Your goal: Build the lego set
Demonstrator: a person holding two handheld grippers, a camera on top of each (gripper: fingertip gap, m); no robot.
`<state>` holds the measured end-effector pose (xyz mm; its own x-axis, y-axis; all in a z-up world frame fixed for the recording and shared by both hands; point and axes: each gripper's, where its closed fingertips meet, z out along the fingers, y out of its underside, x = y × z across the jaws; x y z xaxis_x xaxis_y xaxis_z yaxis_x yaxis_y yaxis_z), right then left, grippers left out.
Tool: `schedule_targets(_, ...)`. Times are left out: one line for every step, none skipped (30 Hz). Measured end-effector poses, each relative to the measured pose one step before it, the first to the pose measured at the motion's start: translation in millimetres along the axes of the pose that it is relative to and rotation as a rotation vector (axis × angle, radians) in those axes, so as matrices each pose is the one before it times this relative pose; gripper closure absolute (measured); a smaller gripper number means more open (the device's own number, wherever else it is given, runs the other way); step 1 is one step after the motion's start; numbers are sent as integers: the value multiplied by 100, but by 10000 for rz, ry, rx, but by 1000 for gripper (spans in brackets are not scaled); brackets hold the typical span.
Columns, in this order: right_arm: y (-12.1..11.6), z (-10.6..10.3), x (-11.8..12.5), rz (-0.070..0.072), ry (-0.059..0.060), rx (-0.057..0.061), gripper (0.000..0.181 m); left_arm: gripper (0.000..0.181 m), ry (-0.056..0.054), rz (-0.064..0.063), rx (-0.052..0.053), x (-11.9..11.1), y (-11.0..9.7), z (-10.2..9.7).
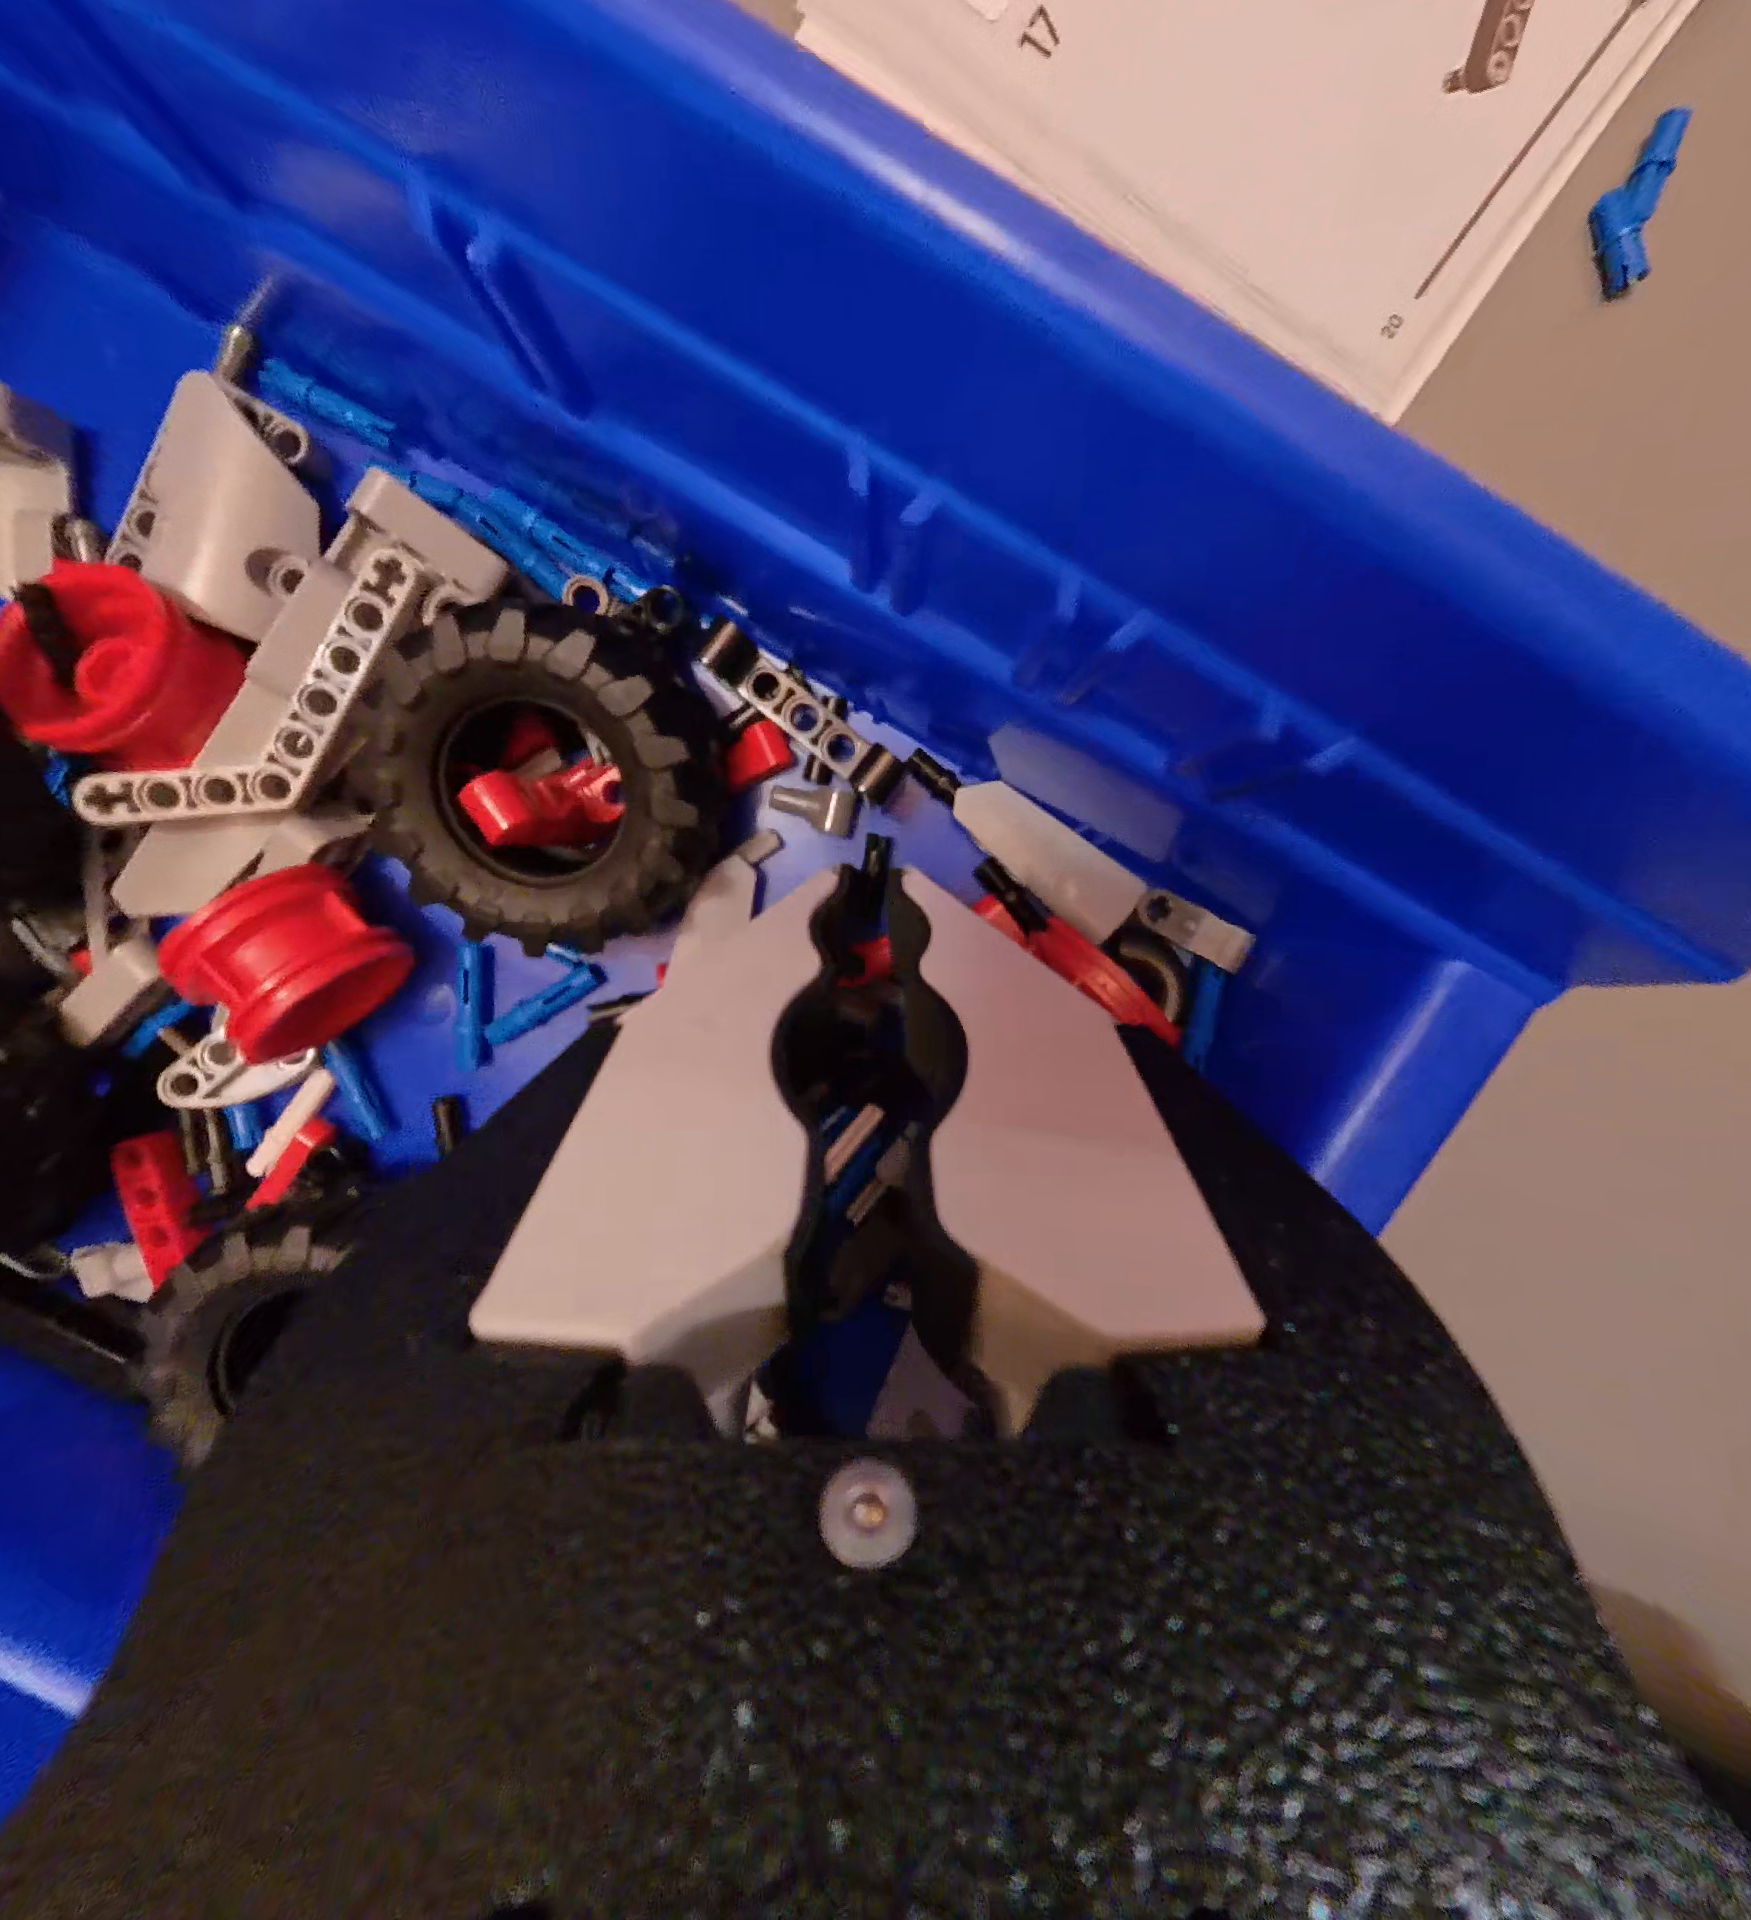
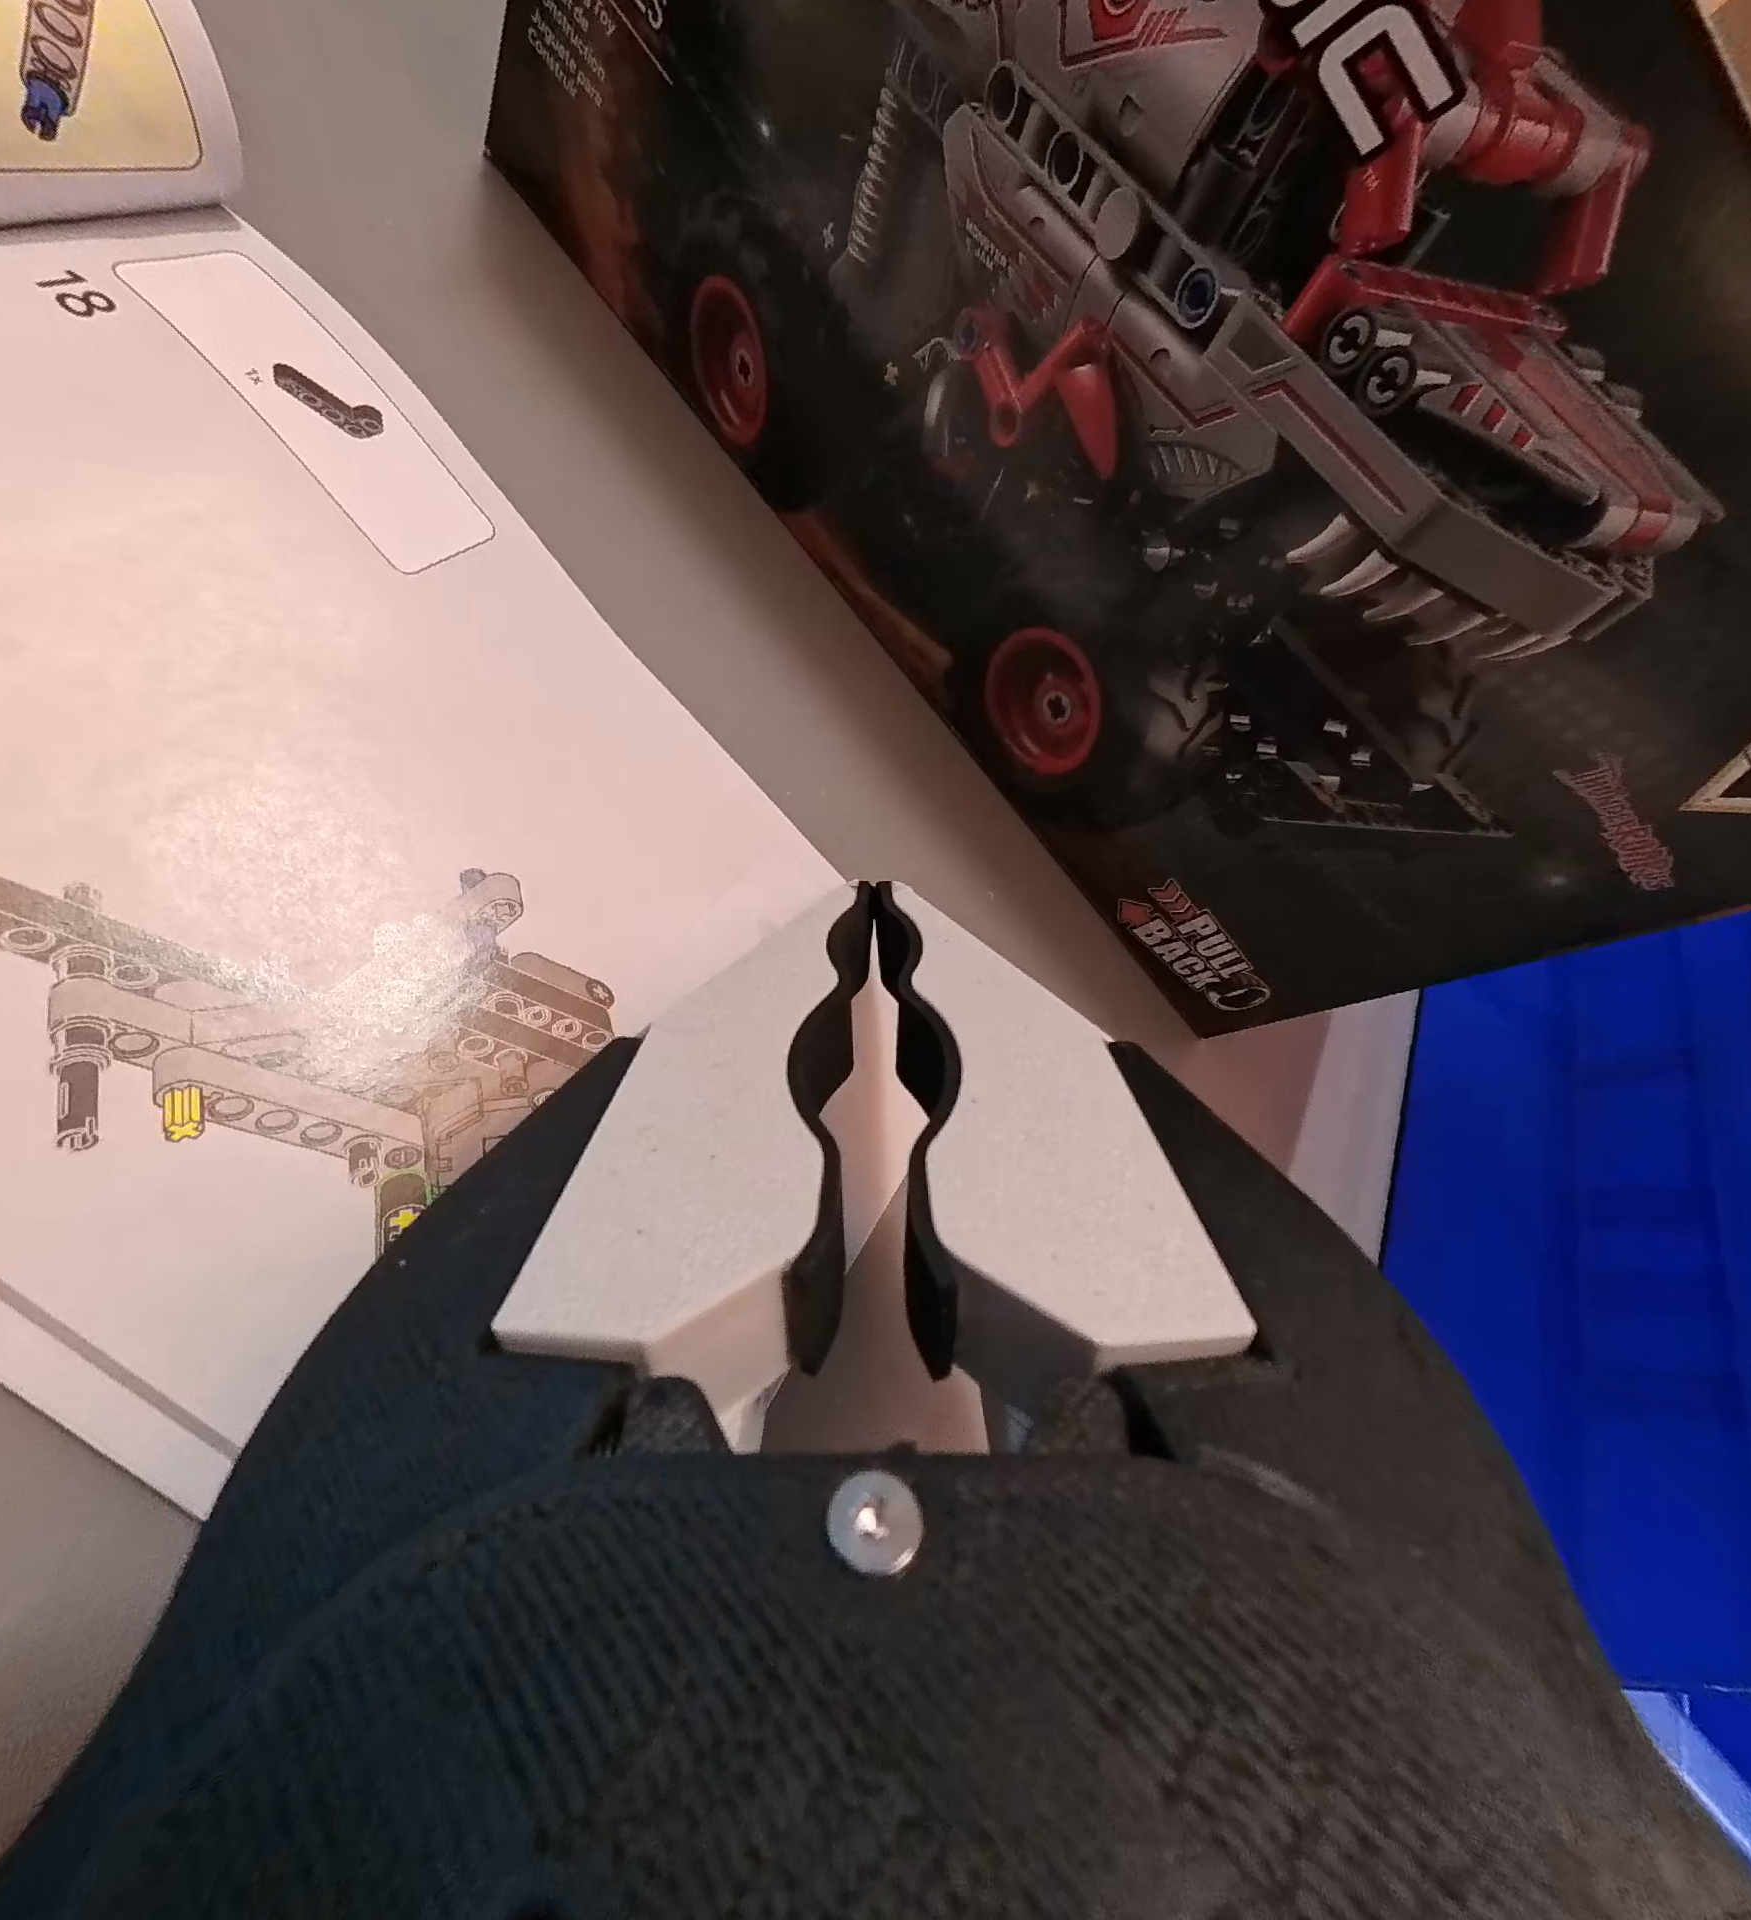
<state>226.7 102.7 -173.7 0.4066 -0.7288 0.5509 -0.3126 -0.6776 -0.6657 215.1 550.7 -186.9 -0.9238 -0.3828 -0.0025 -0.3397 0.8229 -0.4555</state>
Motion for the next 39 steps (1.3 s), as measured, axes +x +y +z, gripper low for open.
schedule_targets(0,0,2,-2,1,0,181,177,-142,-227,37,-176,69,-114)
schedule_targets(0,-6,3,4,-5,0,181,178,-129,-226,113,-169,-5,-225)
schedule_targets(0,9,-2,3,-8,2,181,179,-147,-173,289,-156,-256,-449)
schedule_targets(1,-6,6,4,-3,0,181,179,-187,-143,487,-141,-581,-773)
schedule_targets(0,6,-6,-4,3,0,181,179,-223,-138,664,-60,-955,-1175)
schedule_targets(-5,-7,1,-6,6,1,181,179,-176,-64,871,212,-1451,-1540)
schedule_targets(2,-2,-5,-5,6,1,181,178,-113,67,1085,613,-2014,-1801)
schedule_targets(-1,0,13,-7,6,0,181,179,72,186,1094,1186,-2269,-1729)
schedule_targets(3,-3,-8,-5,4,0,181,179,205,246,862,1612,-2129,-1339)
schedule_targets(-6,0,-5,0,1,-1,181,179,172,293,543,1757,-1737,-748)
schedule_targets(5,5,7,1,2,-6,181,179,131,349,242,1770,-1195,-111)
schedule_targets(5,3,-10,-1,1,-4,181,179,135,346,-36,1753,-609,412)
schedule_targets(-1,1,5,-5,2,1,181,179,144,273,-208,1711,-182,810)
schedule_targets(-9,-5,-3,-11,0,4,181,179,223,160,-246,1734,51,1167)
schedule_targets(-6,-4,-9,-6,-6,7,181,179,266,-6,-204,1696,176,1525)
schedule_targets(9,0,-2,6,-9,3,181,179,280,-63,-237,1520,466,1842)
schedule_targets(-4,-5,-3,-6,-2,5,181,179,116,-110,-309,1055,842,2047)
schedule_targets(-4,-13,-3,-20,6,9,181,179,-12,-117,-470,660,1161,1986)
schedule_targets(-3,-1,-7,-20,9,6,181,179,-74,-52,-434,383,1057,1735)
schedule_targets(-6,-8,-4,-15,10,4,181,179,-225,-4,-322,-15,809,1400)
schedule_targets(-5,-6,-2,-15,6,8,181,178,-306,-21,-253,-303,625,1050)
schedule_targets(-6,-5,-3,-15,6,8,181,178,-165,-72,-166,-197,421,798)
schedule_targets(0,-1,-2,-10,6,2,181,178,-128,-130,-135,-213,323,629)
schedule_targets(1,-2,0,-9,7,1,181,178,-158,-82,-126,-287,288,451)
schedule_targets(-6,-1,-5,-11,8,1,181,179,-104,-29,-101,-219,253,319)
schedule_targets(-1,-8,0,-16,7,5,181,178,-20,-66,-87,-85,220,244)
schedule_targets(-8,-6,1,-9,4,3,181,178,26,-105,-80,-10,228,220)
schedule_targets(-6,0,-7,-1,0,-1,181,178,15,-65,-49,-4,198,190)
schedule_targets(5,7,6,2,-3,-1,181,178,1,-15,17,9,107,139)
schedule_targets(3,-1,-4,3,-1,-2,181,177,-17,-54,90,-24,-36,27)
schedule_targets(1,-1,0,1,1,-1,181,177,-6,-34,49,-4,-11,-3)
schedule_targets(0,0,-1,0,0,0,181,176,-33,33,41,-48,-14,-3)
schedule_targets(-3,9,1,2,-1,0,181,171,-69,42,20,-75,-4,-62)
schedule_targets(0,0,0,1,0,0,181,170,-75,10,17,-74,-34,-113)
schedule_targets(0,0,0,0,0,0,181,169,-66,19,89,-44,-149,-167)
schedule_targets(0,0,2,-1,1,0,181,169,-41,5,160,-24,-272,-278)
schedule_targets(-8,2,-4,-4,0,1,181,170,0,-42,158,11,-322,-393)
schedule_targets(0,0,3,-2,1,0,181,170,25,-47,138,22,-351,-539)
schedule_targets(6,5,-1,-3,2,0,181,171,22,-6,171,-6,-465,-705)
